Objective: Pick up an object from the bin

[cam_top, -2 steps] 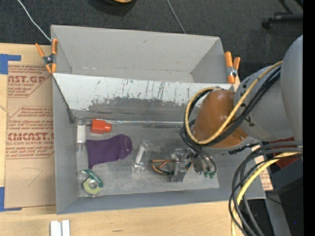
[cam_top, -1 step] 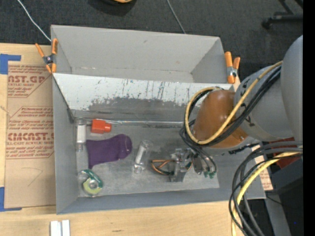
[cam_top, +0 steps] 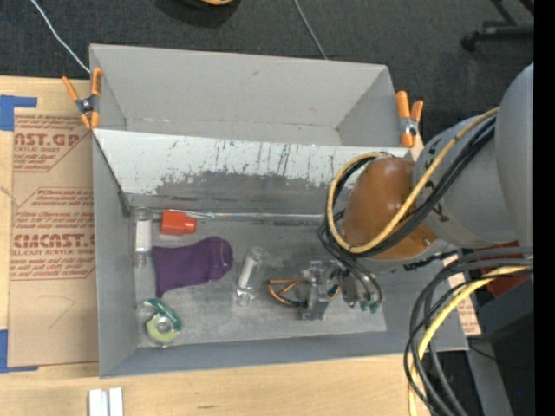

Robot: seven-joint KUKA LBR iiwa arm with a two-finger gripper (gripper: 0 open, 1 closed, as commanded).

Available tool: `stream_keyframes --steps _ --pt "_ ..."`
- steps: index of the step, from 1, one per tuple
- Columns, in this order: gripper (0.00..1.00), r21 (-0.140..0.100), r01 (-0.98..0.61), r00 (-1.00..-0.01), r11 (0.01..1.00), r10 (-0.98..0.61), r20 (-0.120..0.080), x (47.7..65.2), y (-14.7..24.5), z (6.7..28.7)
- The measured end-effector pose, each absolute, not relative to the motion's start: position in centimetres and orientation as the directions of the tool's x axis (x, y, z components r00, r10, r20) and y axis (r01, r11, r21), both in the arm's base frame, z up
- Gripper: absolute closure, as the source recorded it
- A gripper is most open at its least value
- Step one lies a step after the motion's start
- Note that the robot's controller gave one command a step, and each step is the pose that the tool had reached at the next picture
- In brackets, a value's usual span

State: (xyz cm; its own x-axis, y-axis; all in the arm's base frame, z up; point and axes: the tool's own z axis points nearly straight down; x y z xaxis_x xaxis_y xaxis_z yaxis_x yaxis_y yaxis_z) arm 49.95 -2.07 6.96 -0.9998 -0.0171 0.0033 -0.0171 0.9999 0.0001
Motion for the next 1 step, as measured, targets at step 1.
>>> stream_keyframes --steps 1 --pt "1.0 0.0 -0.017 -1.0 1.0 -0.017 0.003 49.95 -2.07 6.96"
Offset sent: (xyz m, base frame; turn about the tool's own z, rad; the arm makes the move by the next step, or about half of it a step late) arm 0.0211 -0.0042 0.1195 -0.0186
